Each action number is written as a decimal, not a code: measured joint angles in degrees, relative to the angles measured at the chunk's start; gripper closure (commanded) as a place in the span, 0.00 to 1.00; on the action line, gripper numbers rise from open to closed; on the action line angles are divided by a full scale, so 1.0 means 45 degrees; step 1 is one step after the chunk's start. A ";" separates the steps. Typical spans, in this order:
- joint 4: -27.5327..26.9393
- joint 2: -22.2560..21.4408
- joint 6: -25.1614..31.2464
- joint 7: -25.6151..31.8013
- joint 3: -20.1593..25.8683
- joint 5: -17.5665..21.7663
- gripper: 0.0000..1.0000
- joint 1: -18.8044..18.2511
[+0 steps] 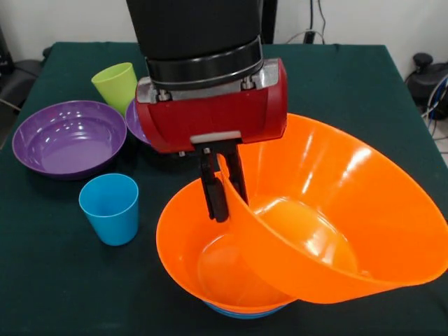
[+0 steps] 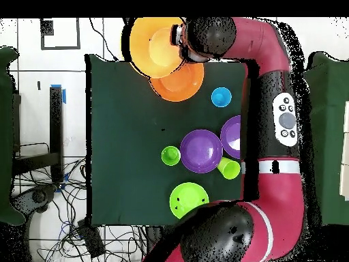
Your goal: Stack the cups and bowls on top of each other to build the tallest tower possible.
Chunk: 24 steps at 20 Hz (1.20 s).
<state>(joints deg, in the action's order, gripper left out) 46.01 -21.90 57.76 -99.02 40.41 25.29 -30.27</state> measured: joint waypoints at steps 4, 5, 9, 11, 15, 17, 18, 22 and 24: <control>-0.0044 0.0149 0.0000 0.0003 -0.0002 0.0000 1.00 0.0000; -0.0046 0.0146 0.0000 0.0003 -0.0002 0.0000 1.00 0.0000; 0.0041 -0.0014 0.0000 0.0003 -0.0029 -0.0005 1.00 -0.0003; 0.0234 -0.0237 0.0000 0.0003 -0.0055 -0.0011 1.00 -0.0016; 0.0909 -0.0817 -0.0003 0.0003 -0.0066 -0.0145 1.00 -0.0138; 0.1309 -0.1120 -0.0003 0.0005 -0.0066 -0.0235 1.00 -0.0234; 0.1676 -0.1397 -0.0005 0.0005 -0.0068 -0.0296 1.00 -0.0331; 0.2212 -0.1814 -0.0003 0.0005 -0.0072 -0.0317 1.00 -0.0509; 0.2459 -0.1972 -0.0032 0.0005 -0.0073 -0.0312 1.00 -0.0669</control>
<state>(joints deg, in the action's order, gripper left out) 57.08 -30.78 57.62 -99.00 40.08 23.89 -33.28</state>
